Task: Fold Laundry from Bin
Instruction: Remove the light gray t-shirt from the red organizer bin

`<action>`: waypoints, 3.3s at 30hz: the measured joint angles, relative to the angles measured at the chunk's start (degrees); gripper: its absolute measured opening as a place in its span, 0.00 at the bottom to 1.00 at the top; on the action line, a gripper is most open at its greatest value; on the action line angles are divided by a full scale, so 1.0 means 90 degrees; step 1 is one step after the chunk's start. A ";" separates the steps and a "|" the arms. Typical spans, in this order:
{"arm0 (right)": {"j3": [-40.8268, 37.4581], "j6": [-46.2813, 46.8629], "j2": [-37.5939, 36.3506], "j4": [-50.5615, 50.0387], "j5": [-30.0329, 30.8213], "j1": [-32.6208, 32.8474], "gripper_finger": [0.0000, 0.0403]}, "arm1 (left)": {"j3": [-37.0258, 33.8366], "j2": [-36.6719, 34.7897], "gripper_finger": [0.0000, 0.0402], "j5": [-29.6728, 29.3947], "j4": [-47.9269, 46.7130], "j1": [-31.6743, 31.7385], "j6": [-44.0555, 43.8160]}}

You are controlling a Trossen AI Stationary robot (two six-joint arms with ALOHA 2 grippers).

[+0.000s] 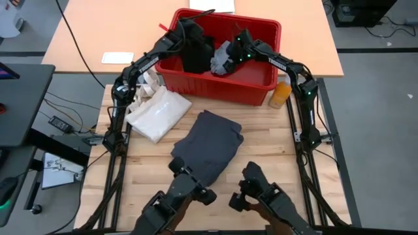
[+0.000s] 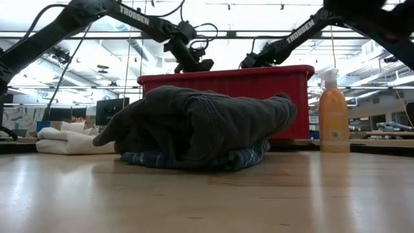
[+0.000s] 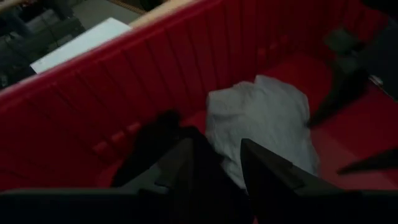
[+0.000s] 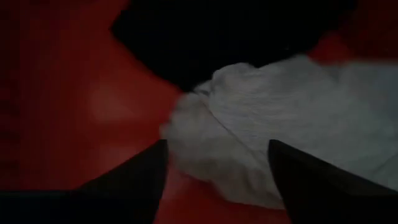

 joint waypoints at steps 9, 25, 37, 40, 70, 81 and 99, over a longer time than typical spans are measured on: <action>-0.0010 -0.1352 0.0423 0.0313 0.1370 0.0143 0.98 | -0.0002 -0.0252 0.35 0.0205 -0.0829 -0.0010 0.0092; 0.0022 -0.0937 0.1422 0.1497 0.1774 0.0275 0.74 | -0.0002 -0.0650 0.35 0.0343 -0.1315 -0.0007 0.0248; -0.0037 -0.1002 0.1128 0.1207 0.2302 0.0356 0.09 | -0.0002 -0.1102 0.35 0.0521 -0.1349 0.0106 0.0134; -0.0046 -0.1002 0.0737 0.1160 0.2542 0.0351 0.09 | -0.0002 -0.1284 0.35 0.0518 -0.1327 0.0201 0.0131; -0.0010 0.1010 -0.4689 -0.1810 -0.1286 0.1035 0.08 | -0.0005 -0.1381 0.35 0.3279 -0.1229 -0.0035 -0.2057; -0.0015 0.2839 -0.5246 -0.4254 -0.2213 0.2283 0.08 | -0.0005 -0.1422 0.35 0.2793 -0.2753 -0.0897 0.0215; -0.2578 0.4462 -0.5271 -0.5341 -0.1776 0.3877 0.10 | -0.0126 -0.1489 0.35 0.4415 -0.3374 -0.1559 0.1360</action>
